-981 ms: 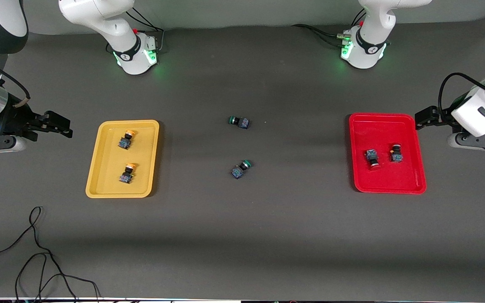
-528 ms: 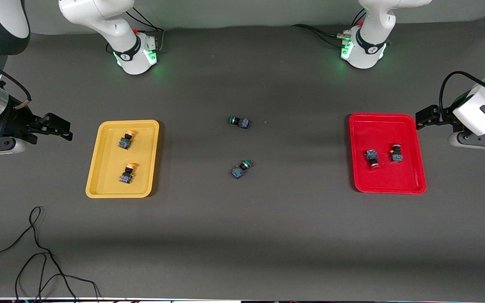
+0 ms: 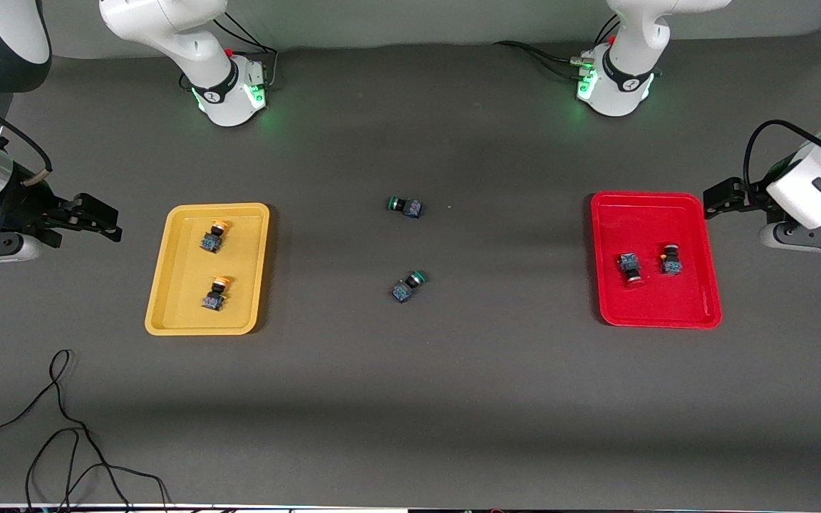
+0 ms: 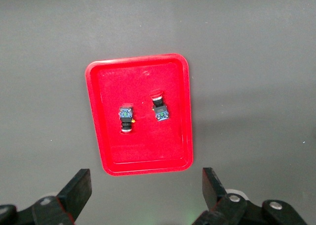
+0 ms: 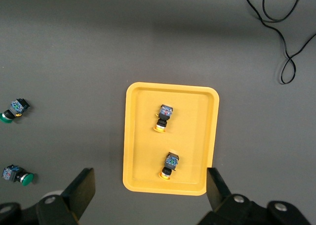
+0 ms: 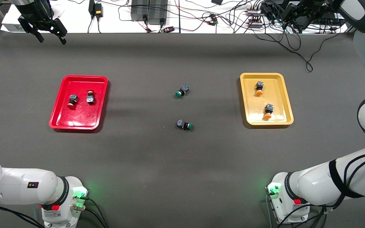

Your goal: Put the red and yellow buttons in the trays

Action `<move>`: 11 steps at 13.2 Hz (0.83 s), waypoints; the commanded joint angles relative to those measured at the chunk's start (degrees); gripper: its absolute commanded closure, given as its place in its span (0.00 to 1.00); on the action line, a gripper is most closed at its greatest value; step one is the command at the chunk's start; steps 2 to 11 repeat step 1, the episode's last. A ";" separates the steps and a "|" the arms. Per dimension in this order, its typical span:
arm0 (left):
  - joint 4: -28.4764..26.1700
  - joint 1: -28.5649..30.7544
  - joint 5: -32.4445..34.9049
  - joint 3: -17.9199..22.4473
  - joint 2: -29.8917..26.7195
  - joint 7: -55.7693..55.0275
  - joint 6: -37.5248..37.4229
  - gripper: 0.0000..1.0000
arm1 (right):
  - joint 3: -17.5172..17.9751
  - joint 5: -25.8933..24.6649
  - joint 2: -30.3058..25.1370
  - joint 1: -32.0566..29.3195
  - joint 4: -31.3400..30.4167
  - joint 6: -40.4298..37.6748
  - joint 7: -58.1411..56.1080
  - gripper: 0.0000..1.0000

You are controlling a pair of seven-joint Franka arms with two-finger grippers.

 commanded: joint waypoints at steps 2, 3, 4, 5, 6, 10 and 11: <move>-1.04 -0.68 -0.48 0.39 -1.77 -0.70 -0.88 0.00 | 0.47 -0.33 0.50 -0.61 1.01 -0.11 -0.48 0.00; -1.04 -0.68 -0.48 0.39 -1.77 -0.70 -0.88 0.00 | 0.47 -0.33 0.50 -0.61 1.01 -0.11 -0.48 0.00; -1.04 -0.68 -0.48 0.39 -1.77 -0.70 -0.88 0.00 | 0.47 -0.33 0.50 -0.61 1.01 -0.11 -0.48 0.00; -1.04 -0.68 -0.48 0.39 -1.77 -0.70 -0.88 0.00 | 0.47 -0.33 0.50 -0.61 1.01 -0.11 -0.48 0.00; -1.04 -0.68 -0.48 0.39 -1.77 -0.70 -0.88 0.00 | 0.47 -0.33 0.50 -0.61 1.01 -0.11 -0.48 0.00; -1.04 -0.68 -0.48 0.39 -1.77 -0.70 -0.88 0.00 | 0.47 -0.33 0.50 -0.61 1.01 -0.11 -0.48 0.00; -1.04 -0.68 -0.48 0.39 -1.77 -0.70 -0.88 0.00 | 0.47 -0.33 0.50 -0.61 1.01 -0.11 -0.48 0.00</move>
